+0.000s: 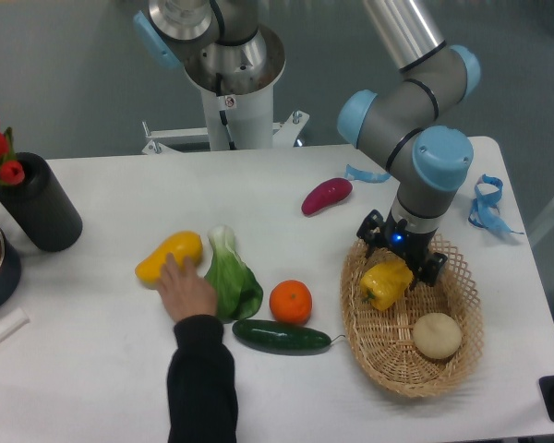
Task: Pick up the yellow pepper from the basket
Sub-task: 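Lower the gripper around the yellow pepper and close on it, then lift the grasped yellow pepper up out of the basket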
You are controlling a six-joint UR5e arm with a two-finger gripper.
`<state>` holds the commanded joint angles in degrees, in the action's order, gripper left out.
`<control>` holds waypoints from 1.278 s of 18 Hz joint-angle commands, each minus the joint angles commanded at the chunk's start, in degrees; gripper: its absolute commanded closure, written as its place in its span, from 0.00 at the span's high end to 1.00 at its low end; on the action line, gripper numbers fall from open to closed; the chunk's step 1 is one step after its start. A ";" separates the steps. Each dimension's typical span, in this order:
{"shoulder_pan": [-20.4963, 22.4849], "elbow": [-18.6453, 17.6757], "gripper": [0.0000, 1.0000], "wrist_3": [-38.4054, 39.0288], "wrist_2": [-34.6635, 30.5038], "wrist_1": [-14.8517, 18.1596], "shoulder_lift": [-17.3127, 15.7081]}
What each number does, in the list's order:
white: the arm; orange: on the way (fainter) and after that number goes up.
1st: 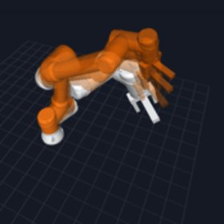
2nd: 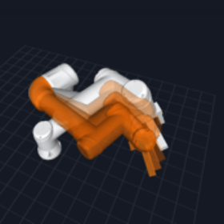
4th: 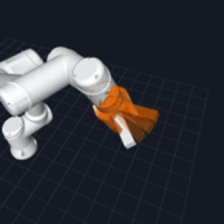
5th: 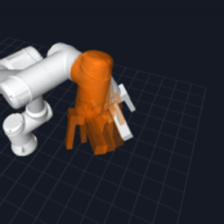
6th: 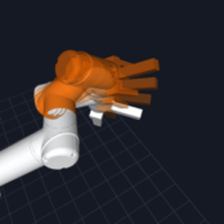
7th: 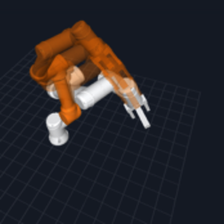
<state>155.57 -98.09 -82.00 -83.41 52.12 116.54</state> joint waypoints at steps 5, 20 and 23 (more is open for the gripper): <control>-0.62 -0.44 1.00 0.44 -0.18 -1.41 0.88; 2.10 3.50 0.28 0.62 -1.32 3.75 -3.42; 2.81 9.73 0.30 0.53 -1.67 10.69 -3.60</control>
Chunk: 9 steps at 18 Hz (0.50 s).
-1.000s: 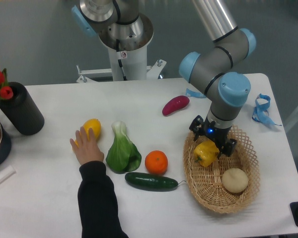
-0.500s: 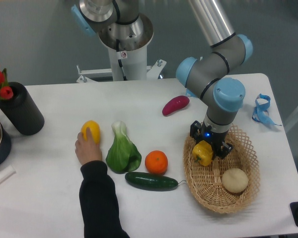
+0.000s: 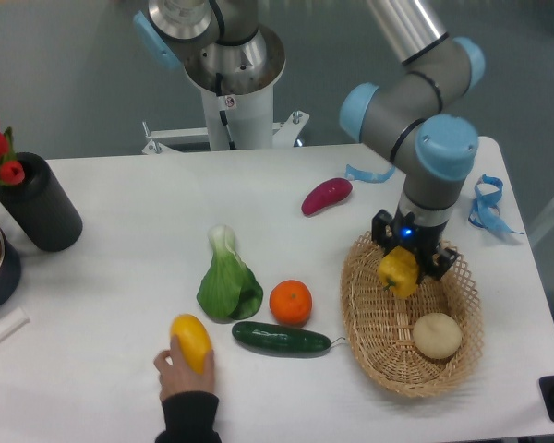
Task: Pick up the yellow pepper from the basket
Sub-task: 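Lift the grasped yellow pepper up out of the basket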
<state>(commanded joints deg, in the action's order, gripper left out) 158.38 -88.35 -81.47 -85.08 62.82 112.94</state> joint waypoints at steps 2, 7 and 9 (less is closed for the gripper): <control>0.53 4.93 0.30 0.09 0.00 4.93 0.70; 1.76 9.59 0.31 3.95 -1.39 5.91 1.40; 1.67 10.74 0.32 4.13 -2.37 6.00 1.84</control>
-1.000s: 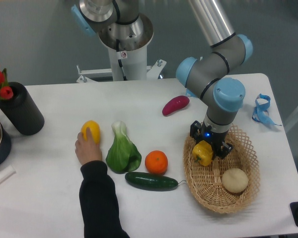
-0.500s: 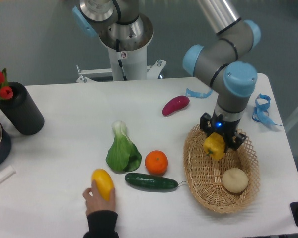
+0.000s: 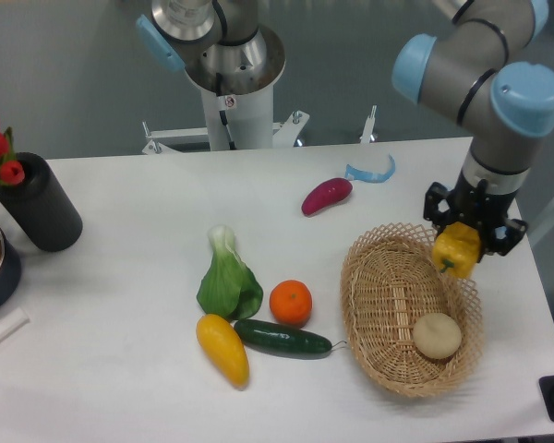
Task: Pick up the yellow pepper from the basket
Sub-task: 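Lift the grasped yellow pepper up out of the basket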
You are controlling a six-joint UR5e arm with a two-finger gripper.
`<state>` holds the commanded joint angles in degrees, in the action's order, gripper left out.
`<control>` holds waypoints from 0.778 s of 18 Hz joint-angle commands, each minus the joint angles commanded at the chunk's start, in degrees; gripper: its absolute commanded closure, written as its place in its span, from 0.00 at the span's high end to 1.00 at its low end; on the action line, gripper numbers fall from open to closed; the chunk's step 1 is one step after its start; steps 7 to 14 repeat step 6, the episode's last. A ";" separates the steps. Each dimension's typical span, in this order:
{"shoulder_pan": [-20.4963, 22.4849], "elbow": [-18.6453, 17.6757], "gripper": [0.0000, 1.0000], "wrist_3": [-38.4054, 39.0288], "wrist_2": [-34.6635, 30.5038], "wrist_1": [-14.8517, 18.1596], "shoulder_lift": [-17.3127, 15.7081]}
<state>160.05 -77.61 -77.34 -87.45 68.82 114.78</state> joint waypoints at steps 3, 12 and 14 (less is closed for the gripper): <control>0.09 0.09 0.32 0.00 -0.97 1.05 -0.17; 0.17 0.09 0.32 -0.17 -0.97 1.23 -0.35; 0.17 0.09 0.32 -0.17 -0.97 1.23 -0.35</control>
